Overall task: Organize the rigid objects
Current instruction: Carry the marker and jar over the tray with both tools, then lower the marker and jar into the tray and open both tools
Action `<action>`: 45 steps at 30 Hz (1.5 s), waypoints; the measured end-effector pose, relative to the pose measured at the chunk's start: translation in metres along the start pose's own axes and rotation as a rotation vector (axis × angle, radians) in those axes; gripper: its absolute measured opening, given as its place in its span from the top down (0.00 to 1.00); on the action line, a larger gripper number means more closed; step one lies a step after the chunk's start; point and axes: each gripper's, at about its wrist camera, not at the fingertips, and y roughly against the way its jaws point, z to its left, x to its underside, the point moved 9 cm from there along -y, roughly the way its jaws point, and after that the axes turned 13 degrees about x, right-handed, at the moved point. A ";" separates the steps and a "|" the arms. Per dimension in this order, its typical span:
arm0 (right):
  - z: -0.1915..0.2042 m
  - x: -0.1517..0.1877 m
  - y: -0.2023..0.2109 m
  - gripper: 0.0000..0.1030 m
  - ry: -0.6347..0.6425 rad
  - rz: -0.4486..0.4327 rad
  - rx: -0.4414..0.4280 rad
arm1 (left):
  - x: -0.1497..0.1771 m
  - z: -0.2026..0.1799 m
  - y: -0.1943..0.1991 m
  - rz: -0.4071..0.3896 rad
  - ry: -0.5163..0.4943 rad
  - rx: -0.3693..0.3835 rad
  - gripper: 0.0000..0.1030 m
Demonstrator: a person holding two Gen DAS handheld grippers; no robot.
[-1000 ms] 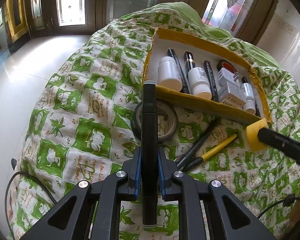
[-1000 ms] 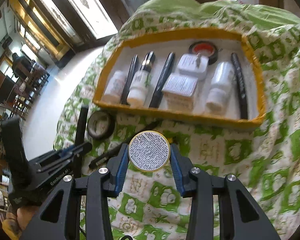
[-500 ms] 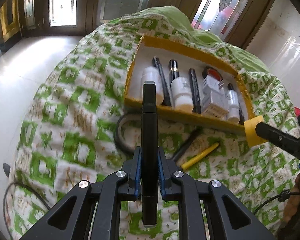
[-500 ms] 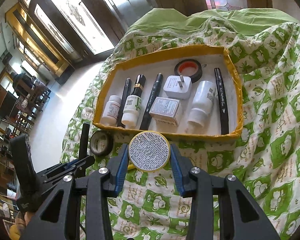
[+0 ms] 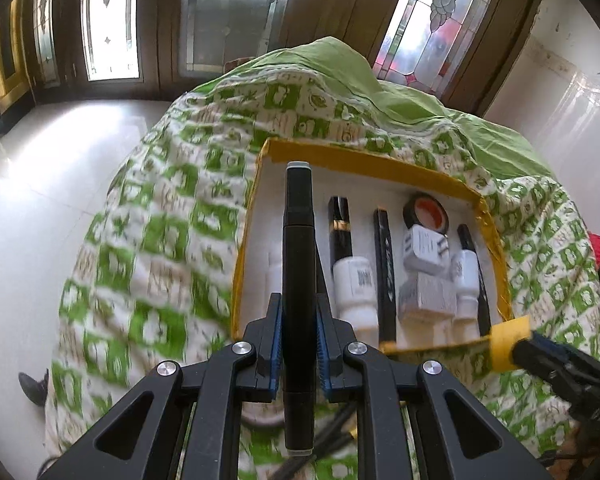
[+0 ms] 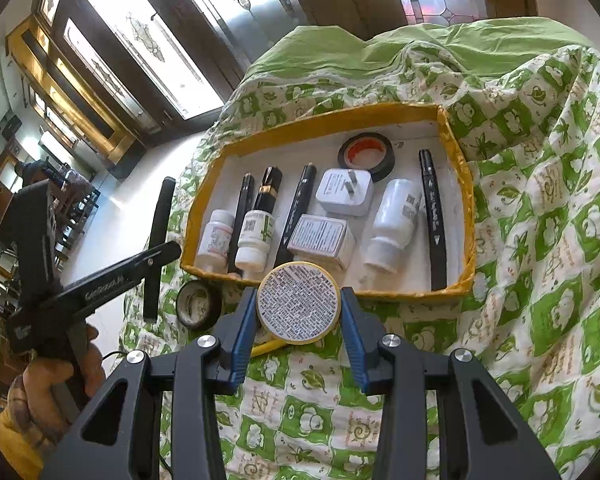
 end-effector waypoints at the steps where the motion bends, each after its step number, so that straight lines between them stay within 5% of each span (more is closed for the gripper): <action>1: -0.003 -0.005 0.002 0.62 -0.006 -0.006 0.001 | -0.003 0.001 -0.002 0.001 -0.001 -0.003 0.86; 14: -0.054 -0.078 -0.010 0.62 -0.013 -0.042 0.104 | -0.036 0.007 -0.035 0.021 0.004 0.015 0.86; 22: -0.049 -0.072 -0.052 0.62 -0.052 0.076 0.061 | -0.057 0.007 -0.059 0.026 0.002 0.018 0.86; 37: -0.038 -0.062 -0.063 0.62 -0.018 0.099 0.069 | -0.043 0.027 -0.072 0.082 -0.023 -0.038 0.86; 45: -0.028 -0.062 -0.071 0.62 -0.041 0.109 0.004 | -0.036 0.031 -0.078 0.081 0.019 -0.033 0.86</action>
